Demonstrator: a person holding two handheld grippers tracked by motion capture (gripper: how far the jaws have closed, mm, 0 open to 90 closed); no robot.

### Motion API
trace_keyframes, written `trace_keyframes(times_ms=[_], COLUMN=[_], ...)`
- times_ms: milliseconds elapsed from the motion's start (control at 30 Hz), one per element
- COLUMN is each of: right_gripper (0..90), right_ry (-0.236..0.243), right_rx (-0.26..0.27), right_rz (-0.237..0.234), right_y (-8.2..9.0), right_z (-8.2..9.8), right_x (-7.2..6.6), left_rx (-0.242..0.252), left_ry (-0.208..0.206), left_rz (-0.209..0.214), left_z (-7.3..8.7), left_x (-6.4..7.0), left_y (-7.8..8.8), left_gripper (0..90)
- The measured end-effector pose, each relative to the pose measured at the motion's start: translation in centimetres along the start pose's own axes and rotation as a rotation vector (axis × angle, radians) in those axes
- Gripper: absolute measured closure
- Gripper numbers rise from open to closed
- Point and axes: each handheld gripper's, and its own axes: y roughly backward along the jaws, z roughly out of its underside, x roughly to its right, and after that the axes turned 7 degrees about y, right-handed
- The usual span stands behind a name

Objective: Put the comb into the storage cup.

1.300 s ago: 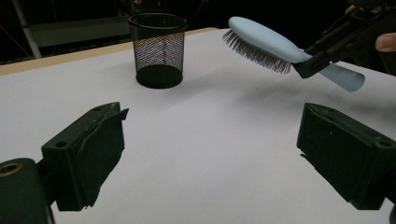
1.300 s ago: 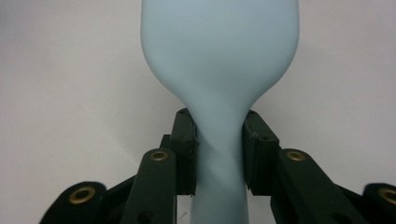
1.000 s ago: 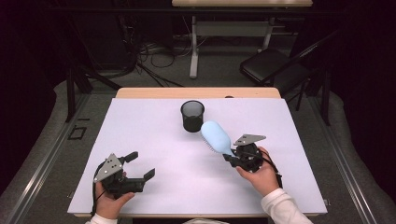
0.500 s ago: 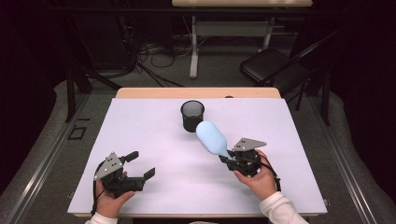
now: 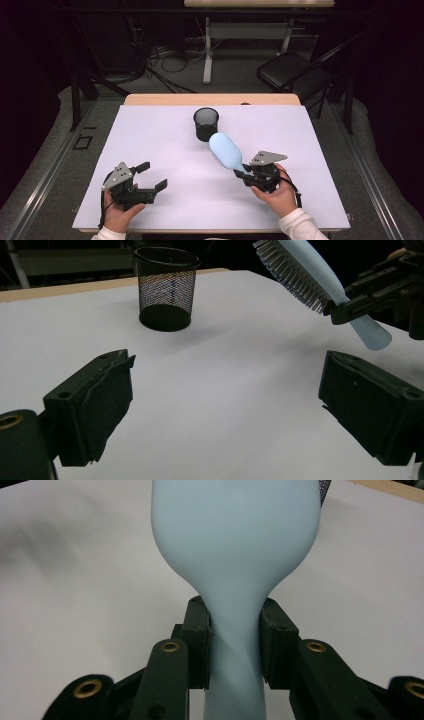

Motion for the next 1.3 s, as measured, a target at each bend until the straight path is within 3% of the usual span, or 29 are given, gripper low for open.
trace_keyframes(times_ms=[267,400,567,800,1067,1300], right_gripper=[69.4,69.3,69.4,69.3,69.3,69.4], right_ry=[0.003,0.003,-0.004,-0.008,-0.008,-0.013], right_rx=[0.019,0.029,0.031,0.036,0.049,0.059], right_rz=[-0.002,-0.004,-0.007,-0.008,-0.006,-0.004], right_y=[0.1,0.3,0.4,0.4,0.6,0.7], right_z=[-0.1,-0.1,-0.1,-0.2,-0.2,-0.3], right_x=[-0.3,-0.3,-0.3,-0.4,-0.4,-0.4], left_rx=[0.009,0.003,-0.013,-0.002,-0.014,-0.029], left_ry=[0.045,0.062,0.031,0.028,0.017,0.015], left_rz=[0.014,0.041,0.068,0.086,0.125,0.133], left_z=[-1.0,-1.6,-2.4,-3.4,-4.9,-6.1], left_x=[-0.3,-0.1,0.5,0.9,1.7,2.2], left_y=[-0.3,-0.5,-0.8,-1.5,-2.8,-3.8], left_gripper=[5.7,5.0,5.0,4.5,4.5,4.5])
